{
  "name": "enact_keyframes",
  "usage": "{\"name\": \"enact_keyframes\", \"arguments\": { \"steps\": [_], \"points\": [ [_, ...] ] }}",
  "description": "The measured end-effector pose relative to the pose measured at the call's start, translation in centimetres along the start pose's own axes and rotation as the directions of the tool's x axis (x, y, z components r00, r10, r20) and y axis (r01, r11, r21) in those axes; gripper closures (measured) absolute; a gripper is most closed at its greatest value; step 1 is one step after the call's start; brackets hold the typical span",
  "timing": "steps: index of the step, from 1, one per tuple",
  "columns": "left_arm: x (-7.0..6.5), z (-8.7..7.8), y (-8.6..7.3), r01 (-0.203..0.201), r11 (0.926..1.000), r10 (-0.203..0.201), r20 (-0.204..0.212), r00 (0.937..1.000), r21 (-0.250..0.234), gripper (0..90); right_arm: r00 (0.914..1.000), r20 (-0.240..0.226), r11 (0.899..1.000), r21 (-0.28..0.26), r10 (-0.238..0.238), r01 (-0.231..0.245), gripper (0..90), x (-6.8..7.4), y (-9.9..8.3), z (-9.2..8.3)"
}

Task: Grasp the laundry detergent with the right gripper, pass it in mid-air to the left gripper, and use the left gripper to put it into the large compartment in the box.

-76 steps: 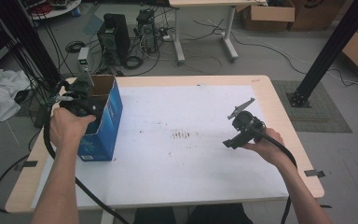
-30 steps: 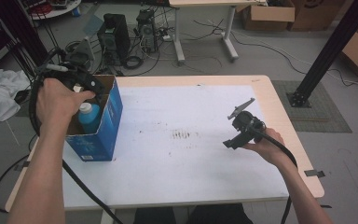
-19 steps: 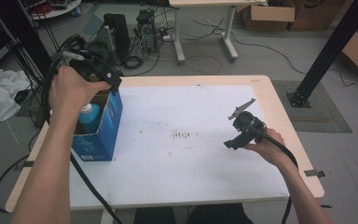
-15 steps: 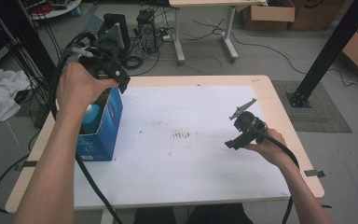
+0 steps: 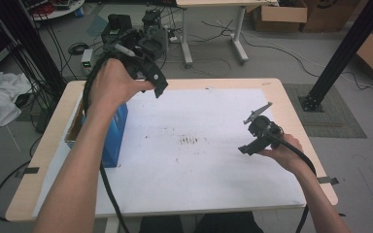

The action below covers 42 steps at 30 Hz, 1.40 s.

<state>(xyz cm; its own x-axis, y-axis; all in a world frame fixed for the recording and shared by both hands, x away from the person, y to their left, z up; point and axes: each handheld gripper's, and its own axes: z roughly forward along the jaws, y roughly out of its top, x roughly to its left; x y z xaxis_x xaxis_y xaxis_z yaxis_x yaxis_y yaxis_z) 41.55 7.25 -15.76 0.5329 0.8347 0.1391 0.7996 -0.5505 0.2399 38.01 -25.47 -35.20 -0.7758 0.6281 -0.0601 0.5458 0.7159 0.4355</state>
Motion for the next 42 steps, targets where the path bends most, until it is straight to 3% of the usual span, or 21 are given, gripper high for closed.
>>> {"name": "enact_keyframes", "arguments": {
  "steps": [8,16,25,31,35,42],
  "points": [
    [-3.2,3.5,0.7,-0.078,0.9962,0.076,0.051,0.9958,0.039,15.9,0.9999,0.013,1.000,0.001,0.009,-0.009,17.2,-0.1,-0.2,-0.6],
    [-5.4,6.9,0.1,-0.121,0.9903,0.118,0.043,0.9921,0.068,15.9,0.9995,0.024,1.000,-0.003,0.020,-0.020,15.5,0.0,-0.5,-1.7],
    [-6.3,10.4,-1.2,-0.123,0.9876,0.117,0.072,0.9906,0.097,15.9,0.9994,0.025,1.000,-0.011,0.025,-0.024,15.2,0.1,-0.3,-2.0],
    [-6.6,12.3,-2.0,-0.119,0.9860,0.112,0.068,0.9914,0.116,15.9,0.9995,0.026,1.000,-0.005,0.020,-0.020,15.2,0.1,-0.1,-1.7],
    [-6.7,12.9,-2.4,-0.124,0.9836,0.116,0.070,0.9908,0.131,15.9,0.9995,0.025,1.000,-0.001,0.017,-0.017,15.2,0.2,0.0,-1.5],
    [-6.8,12.9,-2.6,-0.117,0.9859,0.109,0.072,0.9914,0.120,15.9,0.9995,0.028,1.000,-0.006,0.013,-0.013,15.2,0.2,0.1,-1.5]
  ]
}}
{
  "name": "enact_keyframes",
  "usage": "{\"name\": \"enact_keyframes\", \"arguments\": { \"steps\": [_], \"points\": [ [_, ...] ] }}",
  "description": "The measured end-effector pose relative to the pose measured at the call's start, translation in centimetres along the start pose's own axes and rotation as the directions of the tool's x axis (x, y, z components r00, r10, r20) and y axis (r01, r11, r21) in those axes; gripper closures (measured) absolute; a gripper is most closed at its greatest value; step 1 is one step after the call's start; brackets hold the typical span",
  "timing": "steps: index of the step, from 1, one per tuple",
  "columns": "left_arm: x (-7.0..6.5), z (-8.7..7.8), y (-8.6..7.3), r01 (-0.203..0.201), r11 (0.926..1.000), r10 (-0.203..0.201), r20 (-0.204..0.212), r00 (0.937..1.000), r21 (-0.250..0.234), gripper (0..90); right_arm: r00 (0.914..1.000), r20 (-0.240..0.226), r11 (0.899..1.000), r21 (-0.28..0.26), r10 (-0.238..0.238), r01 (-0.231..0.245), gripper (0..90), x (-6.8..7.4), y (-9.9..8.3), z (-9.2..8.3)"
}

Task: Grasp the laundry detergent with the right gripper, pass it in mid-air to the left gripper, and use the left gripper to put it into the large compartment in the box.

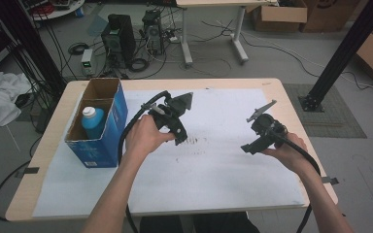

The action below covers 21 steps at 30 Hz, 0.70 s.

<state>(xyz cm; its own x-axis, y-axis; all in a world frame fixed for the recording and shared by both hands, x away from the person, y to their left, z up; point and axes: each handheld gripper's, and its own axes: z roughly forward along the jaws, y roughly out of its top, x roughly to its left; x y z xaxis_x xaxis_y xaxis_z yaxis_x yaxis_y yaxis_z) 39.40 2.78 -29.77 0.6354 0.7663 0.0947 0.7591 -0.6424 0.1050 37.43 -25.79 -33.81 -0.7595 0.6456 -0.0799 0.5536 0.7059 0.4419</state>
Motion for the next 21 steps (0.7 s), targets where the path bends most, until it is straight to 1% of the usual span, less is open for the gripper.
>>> {"name": "enact_keyframes", "arguments": {
  "steps": [1,3,17,21],
  "points": [
    [-0.01,-0.03,-0.01,-0.001,1.0000,0.001,-0.001,1.0000,-0.002,15.9,1.0000,-0.001,1.000,0.000,0.005,-0.005,15.2,0.00,-0.01,-0.02],
    [0.02,-0.05,-0.02,0.002,1.0000,-0.002,-0.002,1.0000,-0.007,15.9,1.0000,0.001,1.000,-0.001,0.001,-0.001,15.2,-0.06,-0.03,-0.06],
    [-0.13,0.00,0.09,-0.010,0.9999,0.010,-0.004,0.9999,-0.002,16.0,1.0000,0.001,1.000,0.005,0.001,-0.001,15.3,-0.10,-0.13,0.13],
    [-0.02,-0.03,0.02,-0.003,1.0000,0.003,-0.004,1.0000,-0.006,15.9,1.0000,0.001,1.000,0.007,-0.003,0.003,15.2,-0.14,-0.01,0.13]
  ]
}}
